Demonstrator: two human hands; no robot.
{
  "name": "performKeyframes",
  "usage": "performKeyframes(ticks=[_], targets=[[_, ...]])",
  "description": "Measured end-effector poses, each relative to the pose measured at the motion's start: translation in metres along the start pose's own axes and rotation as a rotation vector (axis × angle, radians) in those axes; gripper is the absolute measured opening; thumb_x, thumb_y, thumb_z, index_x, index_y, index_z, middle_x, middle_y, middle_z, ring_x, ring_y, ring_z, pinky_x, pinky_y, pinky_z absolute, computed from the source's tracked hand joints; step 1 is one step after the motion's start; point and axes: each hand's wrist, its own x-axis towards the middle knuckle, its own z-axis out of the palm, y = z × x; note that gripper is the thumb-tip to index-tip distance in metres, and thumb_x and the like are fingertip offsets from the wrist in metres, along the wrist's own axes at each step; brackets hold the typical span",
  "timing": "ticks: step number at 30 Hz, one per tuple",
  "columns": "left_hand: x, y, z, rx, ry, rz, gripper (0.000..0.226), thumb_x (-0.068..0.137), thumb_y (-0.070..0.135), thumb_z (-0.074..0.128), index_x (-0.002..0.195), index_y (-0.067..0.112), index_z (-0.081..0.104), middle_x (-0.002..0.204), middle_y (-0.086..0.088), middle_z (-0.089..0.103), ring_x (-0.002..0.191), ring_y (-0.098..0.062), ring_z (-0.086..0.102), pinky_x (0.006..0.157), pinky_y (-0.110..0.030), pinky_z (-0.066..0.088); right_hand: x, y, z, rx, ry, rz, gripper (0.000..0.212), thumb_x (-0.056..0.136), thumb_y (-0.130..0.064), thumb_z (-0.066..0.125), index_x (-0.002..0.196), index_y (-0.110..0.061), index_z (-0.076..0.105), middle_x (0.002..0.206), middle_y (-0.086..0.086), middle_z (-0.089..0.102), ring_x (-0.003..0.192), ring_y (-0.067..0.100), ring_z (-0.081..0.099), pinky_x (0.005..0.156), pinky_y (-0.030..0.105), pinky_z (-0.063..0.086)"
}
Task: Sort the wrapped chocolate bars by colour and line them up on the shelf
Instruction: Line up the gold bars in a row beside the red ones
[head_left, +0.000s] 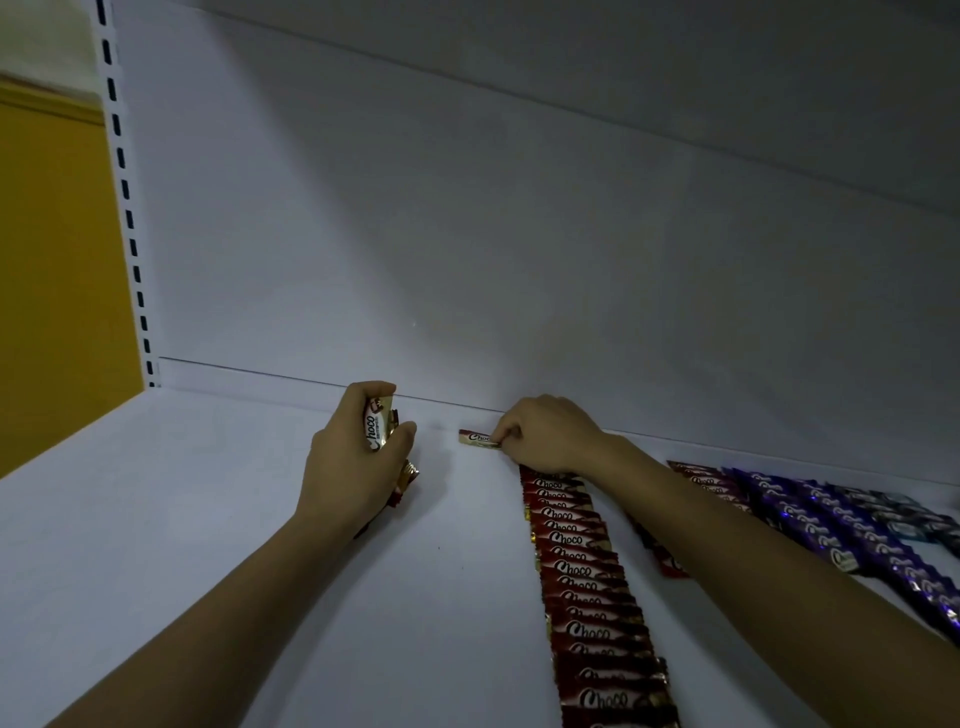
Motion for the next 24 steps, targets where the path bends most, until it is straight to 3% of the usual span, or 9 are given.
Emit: performKeyframes(ticks=[4, 7, 9, 12, 14, 15, 17, 21, 24], targets=[[-0.003, 0.005, -0.001, 0.015, -0.004, -0.008, 0.045, 0.09, 0.023, 0.064, 0.131, 0.029, 0.045, 0.09, 0.005, 0.063, 0.069, -0.014, 0.063, 0.057, -0.022, 0.049, -0.003, -0.006, -0.001, 0.095, 0.062, 0.016, 0.025, 0.093, -0.023, 0.051, 0.1, -0.017, 0.074, 0.093, -0.004, 0.071, 0.08, 0.012, 0.062, 0.081, 0.028, 0.045], [-0.008, 0.01, -0.001, 0.083, -0.065, 0.063, 0.077, 0.09, 0.024, 0.064, 0.147, 0.041, 0.015, 0.084, 0.004, 0.066, 0.066, -0.014, 0.066, 0.064, -0.033, 0.056, -0.009, -0.032, -0.01, 0.683, 0.152, 0.024, 0.038, 0.09, -0.042, 0.059, 0.075, -0.008, 0.067, 0.058, -0.01, 0.059, 0.054, 0.0, 0.057, 0.058, 0.016, 0.043], [-0.012, 0.012, 0.002, 0.154, -0.152, 0.156, 0.092, 0.09, 0.025, 0.063, 0.146, 0.048, -0.007, 0.074, 0.012, 0.063, 0.057, -0.007, 0.063, 0.056, -0.025, 0.054, -0.013, -0.052, -0.019, 0.896, 0.128, -0.039, 0.032, 0.083, -0.045, 0.066, 0.085, -0.014, 0.072, 0.07, -0.009, 0.069, 0.066, -0.003, 0.064, 0.06, 0.011, 0.047], [-0.015, 0.013, 0.005, 0.207, -0.222, 0.204, 0.096, 0.091, 0.026, 0.062, 0.137, 0.054, -0.018, 0.067, 0.012, 0.061, 0.052, -0.002, 0.06, 0.048, -0.015, 0.046, -0.017, -0.068, -0.026, 0.968, 0.079, -0.163, 0.013, 0.08, -0.024, 0.074, 0.086, -0.012, 0.073, 0.081, -0.005, 0.073, 0.077, 0.003, 0.068, 0.068, 0.013, 0.051], [-0.013, 0.012, 0.003, 0.211, -0.207, 0.199, 0.086, 0.091, 0.028, 0.061, 0.144, 0.051, -0.003, 0.076, 0.014, 0.062, 0.059, -0.005, 0.062, 0.057, -0.022, 0.052, -0.016, -0.069, -0.03, 1.003, 0.142, -0.13, 0.014, 0.081, -0.019, 0.073, 0.086, -0.006, 0.071, 0.078, 0.0, 0.071, 0.07, 0.003, 0.065, 0.068, 0.018, 0.052], [-0.012, 0.012, 0.001, 0.213, -0.201, 0.204, 0.073, 0.091, 0.028, 0.061, 0.146, 0.046, 0.017, 0.078, 0.017, 0.062, 0.062, -0.006, 0.063, 0.059, -0.026, 0.053, -0.016, -0.067, -0.031, 1.025, 0.187, -0.094, 0.014, 0.082, -0.018, 0.072, 0.086, -0.006, 0.069, 0.075, -0.001, 0.07, 0.065, 0.001, 0.062, 0.064, 0.017, 0.051], [-0.011, 0.012, -0.001, 0.169, -0.211, 0.202, 0.035, 0.092, 0.026, 0.059, 0.126, 0.036, 0.053, 0.067, 0.017, 0.063, 0.056, -0.005, 0.064, 0.055, -0.028, 0.053, -0.018, -0.058, -0.033, 1.088, 0.206, -0.051, 0.009, 0.084, -0.015, 0.07, 0.09, -0.009, 0.067, 0.071, -0.005, 0.068, 0.059, 0.002, 0.06, 0.057, 0.015, 0.048], [-0.01, 0.01, -0.001, 0.182, -0.182, 0.152, 0.022, 0.091, 0.026, 0.059, 0.113, 0.029, 0.062, 0.075, 0.011, 0.066, 0.064, -0.009, 0.066, 0.062, -0.029, 0.053, -0.031, -0.034, -0.035, 0.96, -0.028, -0.134, 0.011, 0.081, -0.011, 0.072, 0.092, -0.014, 0.07, 0.082, 0.003, 0.074, 0.076, 0.015, 0.069, 0.069, 0.02, 0.055], [-0.007, 0.006, -0.001, 0.198, -0.129, 0.107, 0.021, 0.092, 0.028, 0.061, 0.113, 0.028, 0.061, 0.083, 0.007, 0.066, 0.064, -0.007, 0.064, 0.061, -0.024, 0.049, -0.032, -0.014, -0.034, 0.856, 0.007, -0.072, 0.011, 0.077, -0.01, 0.076, 0.085, -0.008, 0.069, 0.078, 0.002, 0.074, 0.073, 0.014, 0.069, 0.069, 0.021, 0.054]])
